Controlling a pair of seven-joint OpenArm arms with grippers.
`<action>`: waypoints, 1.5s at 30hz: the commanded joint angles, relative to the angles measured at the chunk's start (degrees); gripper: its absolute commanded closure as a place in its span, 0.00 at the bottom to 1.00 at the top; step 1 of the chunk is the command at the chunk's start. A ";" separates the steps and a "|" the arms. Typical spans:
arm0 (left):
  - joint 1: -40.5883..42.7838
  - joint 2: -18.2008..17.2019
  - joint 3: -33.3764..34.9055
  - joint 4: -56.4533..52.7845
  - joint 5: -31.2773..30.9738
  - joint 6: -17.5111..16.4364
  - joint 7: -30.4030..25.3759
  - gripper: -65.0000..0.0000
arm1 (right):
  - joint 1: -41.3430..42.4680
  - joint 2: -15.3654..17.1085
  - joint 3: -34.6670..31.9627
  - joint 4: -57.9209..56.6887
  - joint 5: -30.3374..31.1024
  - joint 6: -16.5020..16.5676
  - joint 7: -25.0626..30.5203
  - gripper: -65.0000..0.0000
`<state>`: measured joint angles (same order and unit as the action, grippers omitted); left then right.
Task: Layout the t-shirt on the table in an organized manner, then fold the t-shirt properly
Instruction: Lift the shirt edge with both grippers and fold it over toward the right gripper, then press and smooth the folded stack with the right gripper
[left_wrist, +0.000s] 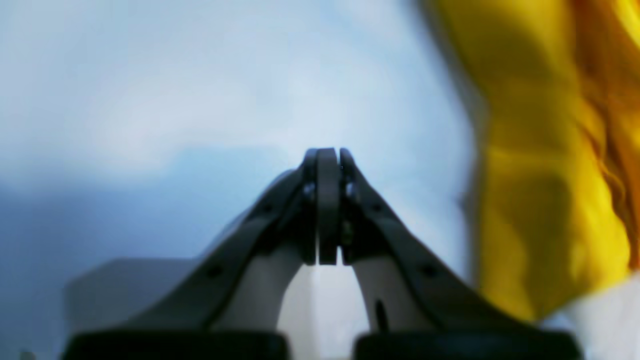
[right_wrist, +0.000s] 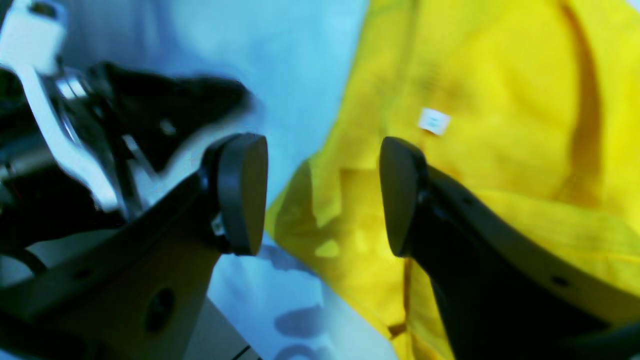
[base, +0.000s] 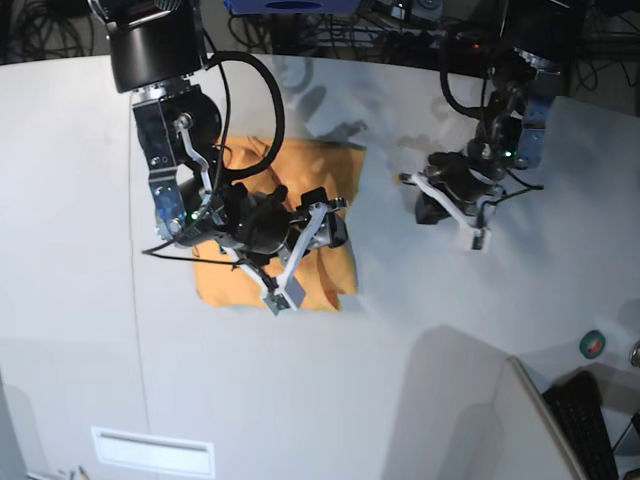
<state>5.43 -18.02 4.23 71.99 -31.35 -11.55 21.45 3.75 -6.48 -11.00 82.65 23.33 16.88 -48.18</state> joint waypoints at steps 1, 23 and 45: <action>0.24 -0.48 -3.22 1.64 -0.43 -0.36 -1.28 1.00 | 1.22 -0.33 -0.91 2.58 0.80 0.30 1.02 0.52; 4.81 0.31 -33.99 2.08 -0.07 -12.84 7.60 1.00 | -0.72 18.57 4.90 -2.61 0.27 0.30 12.36 1.00; 4.46 0.48 -30.65 1.90 -0.07 -12.84 7.34 1.00 | -6.25 18.30 -24.12 10.49 0.27 -6.29 12.18 1.00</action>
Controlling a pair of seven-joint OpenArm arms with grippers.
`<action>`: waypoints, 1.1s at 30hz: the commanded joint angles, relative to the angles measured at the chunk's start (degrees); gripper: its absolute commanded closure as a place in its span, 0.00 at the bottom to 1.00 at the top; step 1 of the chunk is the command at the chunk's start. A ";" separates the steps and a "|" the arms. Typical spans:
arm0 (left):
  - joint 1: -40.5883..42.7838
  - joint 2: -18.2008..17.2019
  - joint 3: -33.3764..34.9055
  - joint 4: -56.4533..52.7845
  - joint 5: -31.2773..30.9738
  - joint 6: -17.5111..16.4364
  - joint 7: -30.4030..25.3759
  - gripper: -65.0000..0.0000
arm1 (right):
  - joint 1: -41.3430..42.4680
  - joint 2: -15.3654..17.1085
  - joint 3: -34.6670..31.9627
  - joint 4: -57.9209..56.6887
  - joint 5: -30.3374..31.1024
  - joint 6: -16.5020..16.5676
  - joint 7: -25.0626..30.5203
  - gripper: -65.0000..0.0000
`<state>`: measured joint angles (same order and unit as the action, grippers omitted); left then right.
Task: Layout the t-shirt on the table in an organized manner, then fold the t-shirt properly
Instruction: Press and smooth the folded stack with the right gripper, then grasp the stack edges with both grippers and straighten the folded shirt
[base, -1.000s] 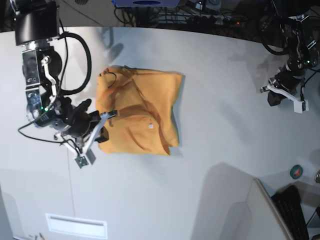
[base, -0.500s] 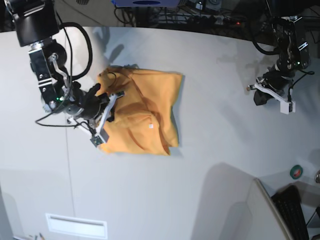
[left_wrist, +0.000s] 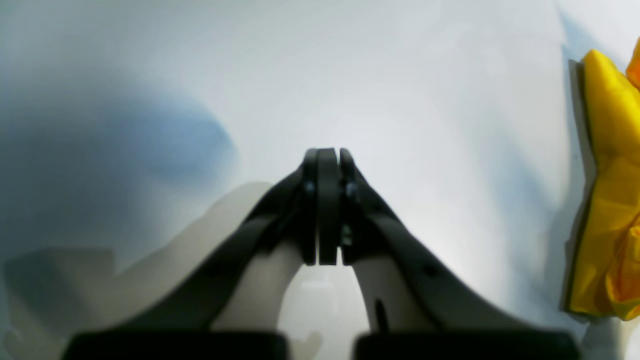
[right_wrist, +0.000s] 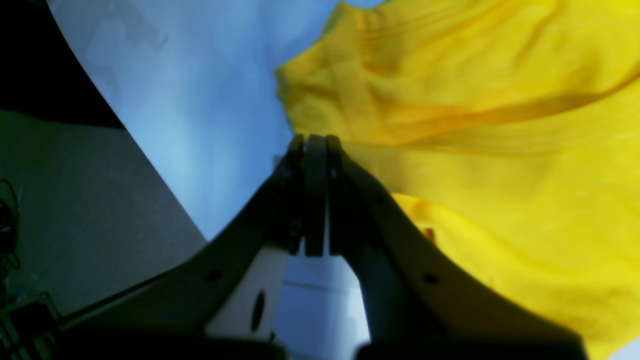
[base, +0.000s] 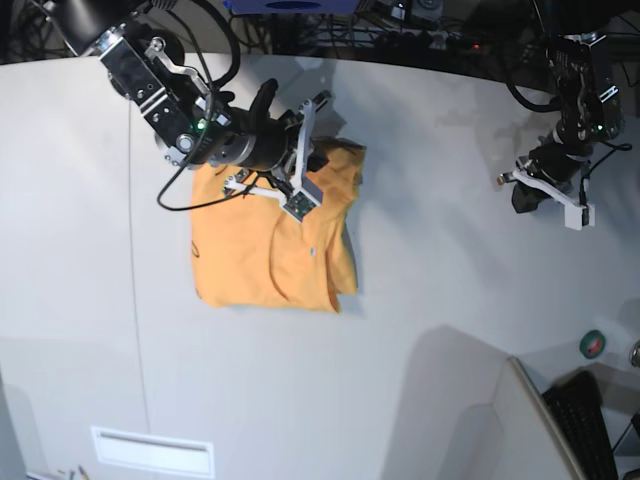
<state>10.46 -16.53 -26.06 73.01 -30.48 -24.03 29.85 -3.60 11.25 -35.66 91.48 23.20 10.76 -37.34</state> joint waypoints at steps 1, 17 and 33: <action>-0.57 -1.00 -0.35 0.88 -0.95 -0.36 -1.05 1.00 | 1.71 1.02 0.63 2.28 0.40 -1.31 1.34 1.00; -0.57 -1.00 -0.09 0.88 -0.86 -0.36 -1.05 1.00 | 6.54 -7.51 -0.78 -13.81 0.49 -2.81 1.61 1.00; -1.62 -1.18 -0.44 1.49 -0.86 -0.36 -0.70 1.00 | 13.75 -5.49 3.97 -8.19 0.49 -2.98 -0.59 1.00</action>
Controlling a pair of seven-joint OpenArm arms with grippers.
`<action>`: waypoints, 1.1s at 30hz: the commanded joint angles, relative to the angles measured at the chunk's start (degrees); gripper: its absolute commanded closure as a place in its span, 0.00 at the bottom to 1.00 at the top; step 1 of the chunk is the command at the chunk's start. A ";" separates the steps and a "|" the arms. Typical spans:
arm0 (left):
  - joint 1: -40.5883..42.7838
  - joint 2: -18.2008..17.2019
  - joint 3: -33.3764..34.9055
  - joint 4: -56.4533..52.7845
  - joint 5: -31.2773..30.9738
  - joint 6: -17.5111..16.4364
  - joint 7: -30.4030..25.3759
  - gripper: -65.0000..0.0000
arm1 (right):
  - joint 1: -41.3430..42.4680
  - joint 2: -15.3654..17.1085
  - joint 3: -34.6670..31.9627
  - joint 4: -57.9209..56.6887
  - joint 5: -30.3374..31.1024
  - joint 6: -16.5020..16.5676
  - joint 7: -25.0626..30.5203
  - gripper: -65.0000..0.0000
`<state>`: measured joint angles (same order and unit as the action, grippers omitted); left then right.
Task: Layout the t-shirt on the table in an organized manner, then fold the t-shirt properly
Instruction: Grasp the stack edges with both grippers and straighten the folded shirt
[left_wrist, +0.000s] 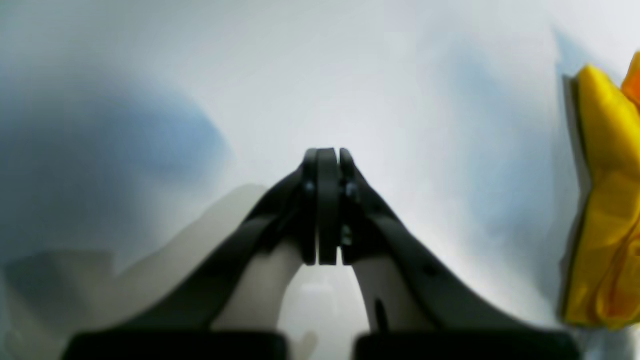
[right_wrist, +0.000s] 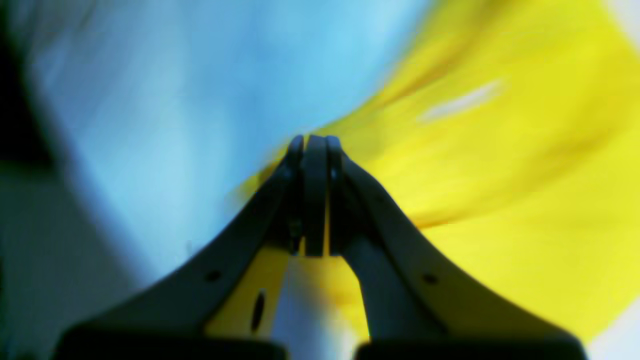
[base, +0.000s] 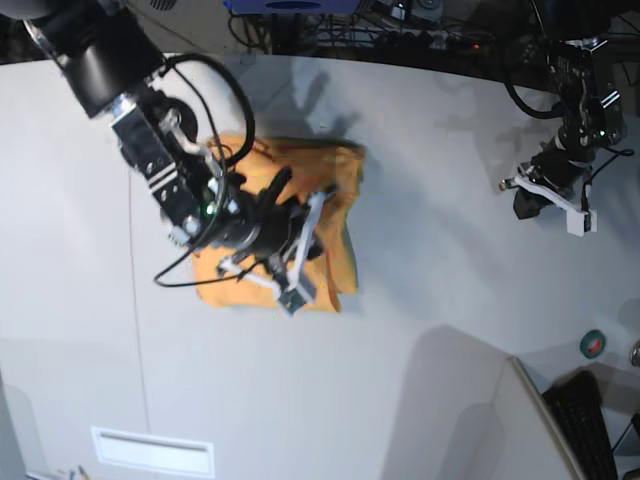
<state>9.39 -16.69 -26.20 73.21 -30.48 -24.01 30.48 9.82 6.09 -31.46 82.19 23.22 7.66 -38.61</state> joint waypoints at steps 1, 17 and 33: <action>-0.46 -1.55 -0.49 1.30 -0.86 -0.39 -1.34 1.00 | 1.91 -1.03 1.00 -1.71 0.47 0.12 0.68 1.00; 1.21 -1.99 -2.68 0.86 -0.95 -0.39 -1.34 1.00 | 6.13 -8.77 -8.58 -25.62 0.47 0.21 12.98 1.00; 0.77 -0.85 -1.98 1.74 -1.21 -0.39 -1.25 1.00 | 5.87 -11.23 -8.41 -23.42 0.56 0.12 10.96 1.00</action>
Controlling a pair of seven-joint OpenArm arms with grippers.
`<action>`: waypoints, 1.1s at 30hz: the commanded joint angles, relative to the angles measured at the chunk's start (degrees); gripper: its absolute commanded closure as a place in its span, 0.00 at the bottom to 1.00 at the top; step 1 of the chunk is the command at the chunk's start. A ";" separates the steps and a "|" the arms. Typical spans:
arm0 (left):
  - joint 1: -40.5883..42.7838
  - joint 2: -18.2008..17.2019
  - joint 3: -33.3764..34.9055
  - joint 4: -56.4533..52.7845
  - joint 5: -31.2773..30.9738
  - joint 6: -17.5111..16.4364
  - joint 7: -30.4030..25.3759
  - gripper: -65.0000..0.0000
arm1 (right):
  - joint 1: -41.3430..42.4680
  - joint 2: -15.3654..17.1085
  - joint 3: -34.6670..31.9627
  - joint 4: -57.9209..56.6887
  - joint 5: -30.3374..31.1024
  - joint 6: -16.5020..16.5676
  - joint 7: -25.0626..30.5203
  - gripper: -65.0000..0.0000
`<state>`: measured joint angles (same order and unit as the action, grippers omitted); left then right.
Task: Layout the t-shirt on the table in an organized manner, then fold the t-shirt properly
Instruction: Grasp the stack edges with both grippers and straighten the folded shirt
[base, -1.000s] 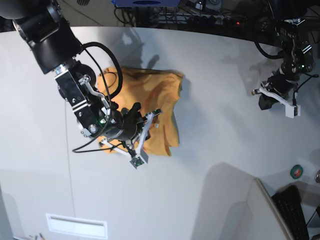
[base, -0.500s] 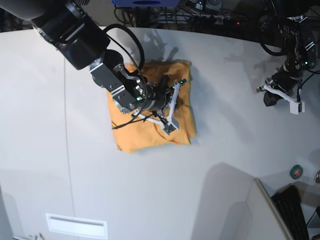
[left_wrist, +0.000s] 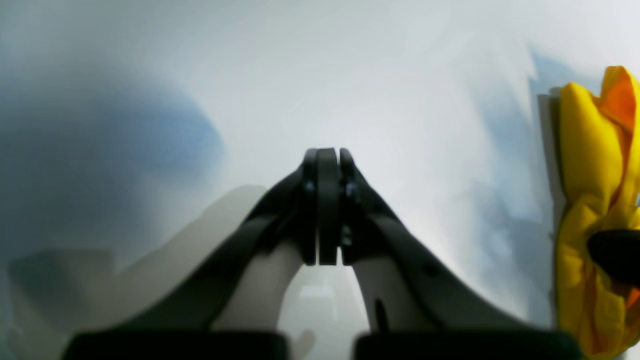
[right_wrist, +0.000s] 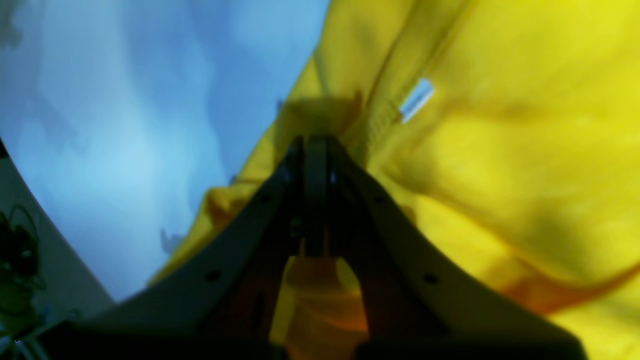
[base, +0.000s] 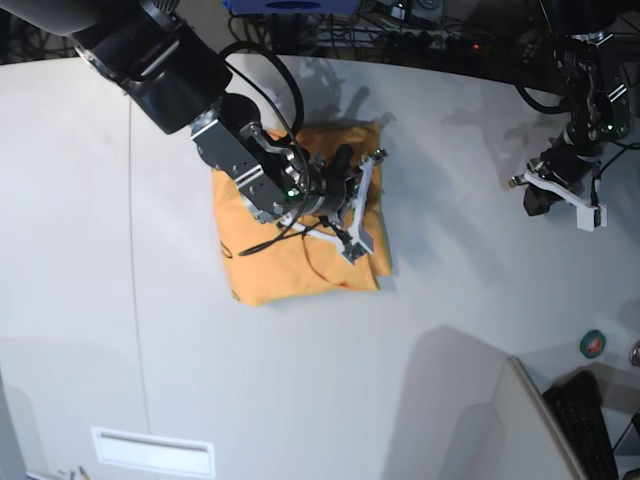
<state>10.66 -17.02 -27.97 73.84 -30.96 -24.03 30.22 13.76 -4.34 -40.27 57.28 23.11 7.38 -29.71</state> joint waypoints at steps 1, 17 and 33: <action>-0.59 -0.43 -0.21 1.10 -0.73 -0.36 -0.99 1.00 | 1.76 -0.28 0.49 4.39 0.67 0.40 1.19 1.00; -4.37 10.03 16.93 13.32 -0.73 -0.36 5.34 1.00 | -21.10 17.92 19.83 39.38 0.67 -7.60 -8.75 1.00; -11.84 11.35 36.54 -10.68 -0.47 7.11 -3.54 1.00 | -25.85 17.66 20.97 30.59 0.58 -7.60 -5.05 1.00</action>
<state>-0.49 -5.58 8.69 62.63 -31.79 -17.54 26.76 -12.67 13.10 -19.46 87.05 23.44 -0.47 -35.68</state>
